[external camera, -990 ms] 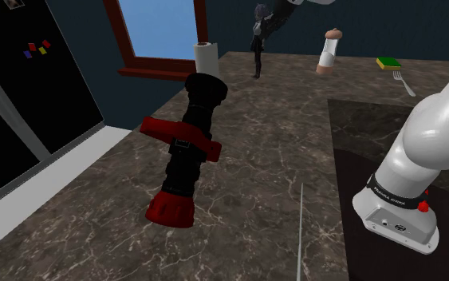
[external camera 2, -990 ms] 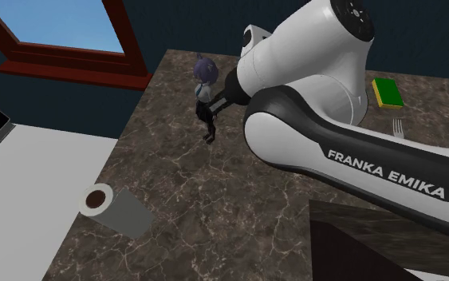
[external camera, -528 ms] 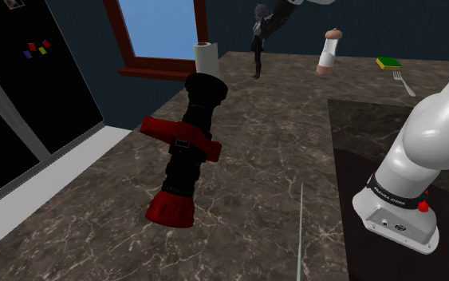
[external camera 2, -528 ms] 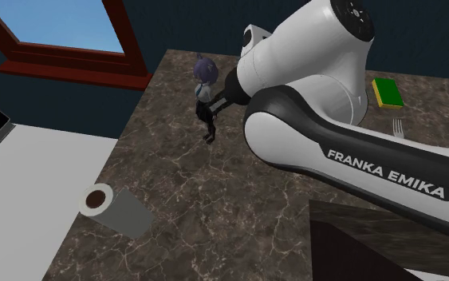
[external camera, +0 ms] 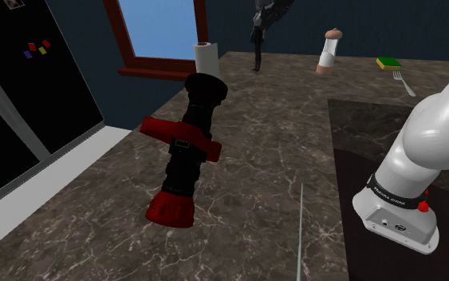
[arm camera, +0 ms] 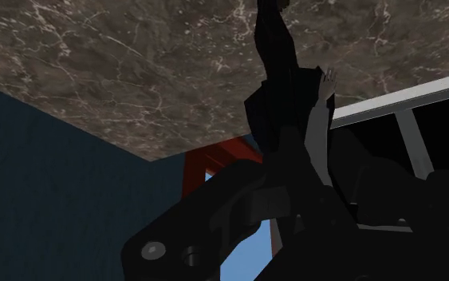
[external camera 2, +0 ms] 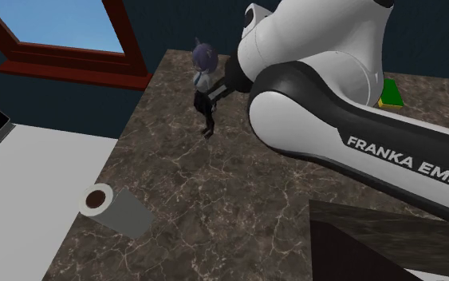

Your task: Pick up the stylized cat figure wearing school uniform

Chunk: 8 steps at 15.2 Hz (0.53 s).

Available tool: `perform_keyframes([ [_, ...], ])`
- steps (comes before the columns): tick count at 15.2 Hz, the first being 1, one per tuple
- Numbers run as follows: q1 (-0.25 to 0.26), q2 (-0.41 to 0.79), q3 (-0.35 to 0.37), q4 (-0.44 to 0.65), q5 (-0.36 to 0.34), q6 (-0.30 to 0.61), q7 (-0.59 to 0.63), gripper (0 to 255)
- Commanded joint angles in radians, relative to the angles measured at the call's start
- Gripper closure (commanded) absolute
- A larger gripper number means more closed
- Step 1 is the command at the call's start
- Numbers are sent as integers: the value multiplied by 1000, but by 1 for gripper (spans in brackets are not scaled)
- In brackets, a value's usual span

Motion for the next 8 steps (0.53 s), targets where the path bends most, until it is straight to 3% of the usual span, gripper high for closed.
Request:
perform_keyframes([
  [1,-1,-1,2,31,-6,-31,8,255],
  [8,-4,1,5,115,-17,-113,25,255],
])
